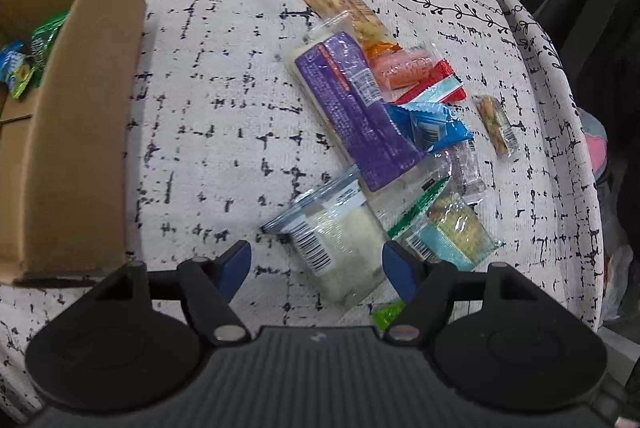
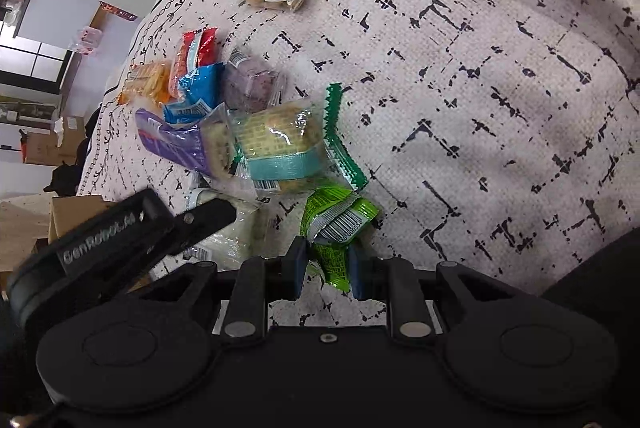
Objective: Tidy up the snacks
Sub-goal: 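Grasp the white cheese-stick pack with the left tool while the right tool grasps a green packet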
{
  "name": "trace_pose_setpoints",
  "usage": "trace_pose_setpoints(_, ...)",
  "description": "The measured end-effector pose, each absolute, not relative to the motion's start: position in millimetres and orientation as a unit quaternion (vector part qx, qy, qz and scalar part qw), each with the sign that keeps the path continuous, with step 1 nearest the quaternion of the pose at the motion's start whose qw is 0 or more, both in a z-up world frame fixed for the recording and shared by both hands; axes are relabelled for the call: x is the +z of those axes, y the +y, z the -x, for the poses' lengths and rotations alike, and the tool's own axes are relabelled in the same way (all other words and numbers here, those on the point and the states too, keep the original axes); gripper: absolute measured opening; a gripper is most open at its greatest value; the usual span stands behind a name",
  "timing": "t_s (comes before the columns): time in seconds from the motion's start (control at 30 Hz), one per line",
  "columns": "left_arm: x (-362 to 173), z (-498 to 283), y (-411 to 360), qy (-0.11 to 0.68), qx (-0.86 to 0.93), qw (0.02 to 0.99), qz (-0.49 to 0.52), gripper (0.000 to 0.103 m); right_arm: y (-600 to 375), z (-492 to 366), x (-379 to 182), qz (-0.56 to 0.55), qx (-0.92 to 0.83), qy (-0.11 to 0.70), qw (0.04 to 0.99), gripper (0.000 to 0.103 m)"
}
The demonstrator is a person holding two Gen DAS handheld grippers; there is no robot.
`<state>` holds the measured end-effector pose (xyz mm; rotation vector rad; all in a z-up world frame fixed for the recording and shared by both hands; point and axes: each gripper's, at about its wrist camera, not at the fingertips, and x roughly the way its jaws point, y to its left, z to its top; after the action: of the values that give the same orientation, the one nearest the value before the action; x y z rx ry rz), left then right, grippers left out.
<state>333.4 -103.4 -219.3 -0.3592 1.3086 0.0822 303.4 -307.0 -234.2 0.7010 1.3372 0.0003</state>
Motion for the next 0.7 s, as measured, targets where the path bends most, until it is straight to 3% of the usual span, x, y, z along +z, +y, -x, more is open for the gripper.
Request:
trace_pose_setpoints(0.5, -237.6, -353.2, -120.7, 0.617, 0.080, 0.770, 0.141, 0.071, -296.8, -306.8, -235.2, -0.301, -0.015, 0.604, 0.738, 0.023)
trace_pose_setpoints(0.57, -237.4, -350.0, -118.0, 0.616, 0.078, 0.772, 0.134, 0.057, -294.2, -304.8, -233.5, -0.301, -0.017, 0.600, 0.741, 0.023)
trace_pose_setpoints(0.63, -235.0, -347.0, -114.2, 0.617, 0.076, 0.773, 0.128, 0.049, -292.9, -301.4, -231.3, -0.303, -0.021, 0.596, 0.744, 0.023)
trace_pose_setpoints(0.7, -232.7, -342.6, -109.0, 0.617, 0.069, 0.772, 0.136, 0.048, -289.8, -297.9, -227.9, -0.304, -0.022, 0.591, 0.746, 0.022)
